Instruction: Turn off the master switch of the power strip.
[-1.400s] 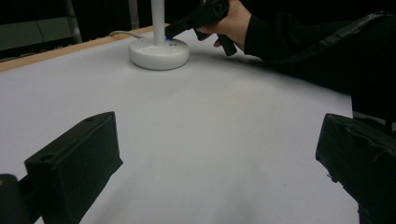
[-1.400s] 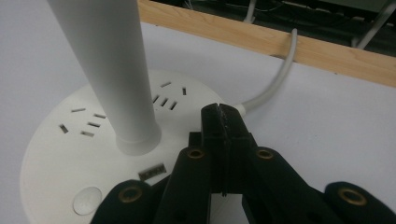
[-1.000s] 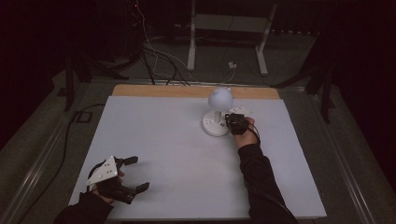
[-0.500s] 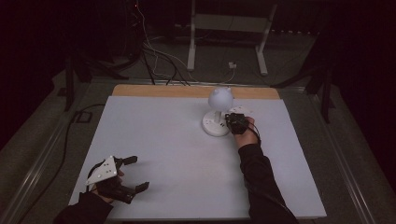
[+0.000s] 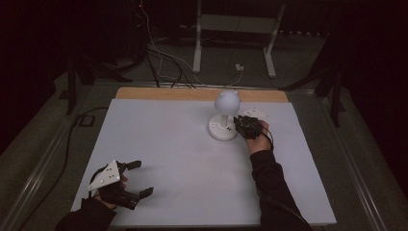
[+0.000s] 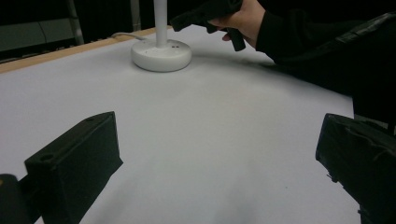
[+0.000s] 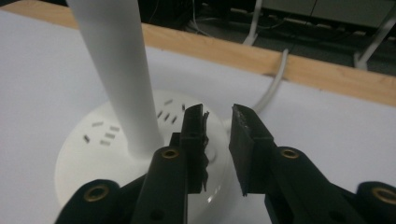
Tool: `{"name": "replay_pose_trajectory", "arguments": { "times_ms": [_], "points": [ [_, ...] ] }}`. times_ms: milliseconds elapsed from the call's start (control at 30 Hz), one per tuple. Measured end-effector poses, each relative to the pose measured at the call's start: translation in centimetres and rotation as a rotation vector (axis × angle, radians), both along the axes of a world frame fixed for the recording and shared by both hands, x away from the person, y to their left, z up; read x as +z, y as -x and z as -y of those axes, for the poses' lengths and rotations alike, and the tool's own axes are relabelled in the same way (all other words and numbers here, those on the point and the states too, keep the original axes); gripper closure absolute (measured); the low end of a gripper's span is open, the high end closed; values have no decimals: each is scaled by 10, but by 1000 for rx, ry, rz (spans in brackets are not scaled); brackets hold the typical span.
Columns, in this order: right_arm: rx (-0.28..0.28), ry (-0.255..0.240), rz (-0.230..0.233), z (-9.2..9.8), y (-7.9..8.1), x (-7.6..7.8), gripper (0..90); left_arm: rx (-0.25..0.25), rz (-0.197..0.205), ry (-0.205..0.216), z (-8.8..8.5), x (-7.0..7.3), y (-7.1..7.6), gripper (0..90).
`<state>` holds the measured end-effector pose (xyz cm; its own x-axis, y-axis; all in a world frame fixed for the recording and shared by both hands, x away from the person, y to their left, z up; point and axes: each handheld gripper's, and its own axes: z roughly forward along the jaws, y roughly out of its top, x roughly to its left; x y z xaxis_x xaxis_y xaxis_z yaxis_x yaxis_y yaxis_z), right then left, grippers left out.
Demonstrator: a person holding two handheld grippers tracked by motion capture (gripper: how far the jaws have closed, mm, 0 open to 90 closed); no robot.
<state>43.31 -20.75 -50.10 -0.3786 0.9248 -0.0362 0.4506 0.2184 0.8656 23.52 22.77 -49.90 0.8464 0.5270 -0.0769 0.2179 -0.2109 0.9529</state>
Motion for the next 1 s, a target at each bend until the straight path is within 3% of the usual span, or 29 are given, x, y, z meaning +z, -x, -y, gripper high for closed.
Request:
{"name": "replay_pose_trajectory", "arguments": {
  "times_ms": [200,300,467,533,667,733,1000],
  "points": [
    [53,-46,-18,7,9,1,475,-1,0,1,0,0,0,4],
    [57,-61,-62,9,13,3,375,-2,2,-1,0,0,0,4],
    [80,-96,-90,12,18,7,118,-3,3,-2,0,0,0,4],
    [119,-89,-93,13,20,9,17,-3,2,-3,0,0,0,4],
    [153,-71,-82,14,27,16,0,-4,2,-2,0,0,0,4],
    [168,-96,-78,16,30,18,0,-4,3,-3,0,0,0,4],
    [187,-115,-84,22,40,21,0,-4,2,0,0,0,0,4]
  ]
}}
